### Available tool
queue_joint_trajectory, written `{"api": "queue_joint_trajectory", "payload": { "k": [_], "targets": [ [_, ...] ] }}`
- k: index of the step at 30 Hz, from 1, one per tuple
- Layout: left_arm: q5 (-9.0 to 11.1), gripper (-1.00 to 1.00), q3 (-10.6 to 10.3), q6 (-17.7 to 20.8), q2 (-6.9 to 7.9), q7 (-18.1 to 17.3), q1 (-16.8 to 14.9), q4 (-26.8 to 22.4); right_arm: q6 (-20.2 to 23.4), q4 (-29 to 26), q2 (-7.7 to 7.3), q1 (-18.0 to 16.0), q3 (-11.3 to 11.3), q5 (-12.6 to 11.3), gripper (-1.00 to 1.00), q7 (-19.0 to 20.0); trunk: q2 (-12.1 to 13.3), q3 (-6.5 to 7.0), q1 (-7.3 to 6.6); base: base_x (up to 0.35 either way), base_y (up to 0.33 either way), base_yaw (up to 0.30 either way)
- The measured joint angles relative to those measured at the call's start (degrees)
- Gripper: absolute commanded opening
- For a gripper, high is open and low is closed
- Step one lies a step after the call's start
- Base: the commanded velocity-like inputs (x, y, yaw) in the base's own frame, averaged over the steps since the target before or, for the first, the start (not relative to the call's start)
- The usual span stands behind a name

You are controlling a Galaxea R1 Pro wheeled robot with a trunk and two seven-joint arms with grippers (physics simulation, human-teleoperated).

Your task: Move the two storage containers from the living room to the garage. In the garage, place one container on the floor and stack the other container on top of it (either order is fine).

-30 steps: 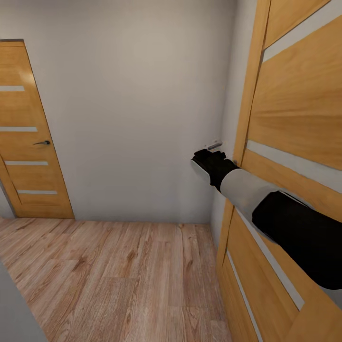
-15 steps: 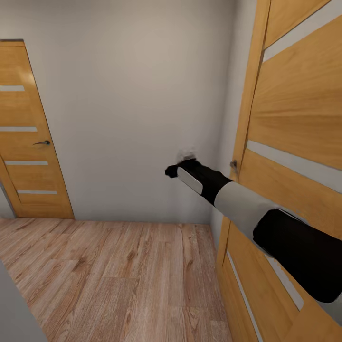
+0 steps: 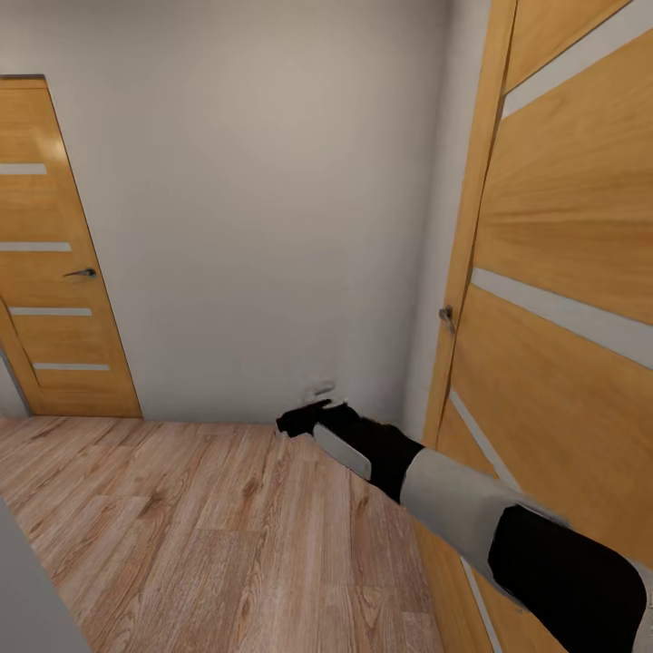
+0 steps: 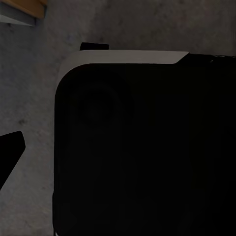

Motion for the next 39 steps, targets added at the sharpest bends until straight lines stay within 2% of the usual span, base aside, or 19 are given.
{"api": "queue_joint_trajectory", "payload": {
  "k": [1,3,7,12,22,25,27,28,30,32,35,39],
  "targets": [
    [0.0,1.00,0.0,0.0,0.03,0.0,0.0,0.0,-1.1,0.1,0.00,1.1,2.3,-0.2,1.00,0.0,0.0,0.00,0.00,0.000,0.000,0.000],
    [0.0,1.00,0.0,0.0,0.04,0.0,0.0,0.0,-2.1,0.2,0.00,1.8,4.2,-0.3,1.00,0.0,0.0,0.00,0.00,0.000,0.000,0.000],
    [0.0,1.00,0.0,0.0,0.05,0.0,0.0,0.0,-3.5,0.3,0.00,2.9,6.2,-0.4,1.00,0.0,0.0,0.00,0.00,0.000,0.000,0.000],
    [0.0,1.00,0.0,0.0,0.05,0.0,0.0,0.0,-3.9,0.4,0.00,4.3,6.6,-0.4,1.00,-0.1,0.0,0.01,0.00,0.000,0.000,0.000],
    [0.0,1.00,0.0,0.0,0.05,0.0,0.0,0.0,-4.0,0.8,0.00,4.5,6.7,-0.3,1.00,0.0,0.0,0.01,0.00,0.000,0.000,0.000],
    [0.0,1.00,0.0,0.0,0.05,0.0,0.0,0.0,-4.3,1.5,0.00,6.8,6.6,0.0,1.00,0.0,0.0,0.00,0.00,0.000,0.000,0.000],
    [0.0,1.00,0.0,0.0,0.05,0.1,0.0,0.0,-7.3,6.0,0.00,11.6,6.6,0.3,1.00,0.4,0.0,-0.01,0.00,0.000,0.000,0.000],
    [0.0,1.00,0.0,0.0,0.05,0.1,0.0,0.0,-8.0,7.1,0.00,12.2,6.6,0.6,1.00,0.7,0.0,0.00,0.00,0.000,0.000,0.000],
    [0.0,1.00,0.0,0.0,0.05,0.1,0.0,0.0,-10.4,11.6,0.00,14.8,6.9,2.4,1.00,3.3,0.0,0.00,0.00,0.000,0.000,0.000],
    [0.0,1.00,0.0,0.0,0.05,0.1,0.0,0.0,-13.7,17.3,0.00,17.8,7.6,5.6,1.00,7.9,0.0,-0.01,0.00,0.000,0.000,0.000],
    [0.0,1.00,0.0,0.0,0.05,0.1,0.0,0.0,-17.2,22.2,0.00,20.1,7.9,7.1,1.00,11.6,0.0,0.00,0.00,0.000,0.000,0.000],
    [0.1,1.00,0.0,0.0,0.05,0.1,0.0,0.0,-20.8,27.7,0.00,22.9,8.1,7.8,1.00,14.0,0.0,0.00,0.00,0.000,0.000,0.000]
  ]
}}
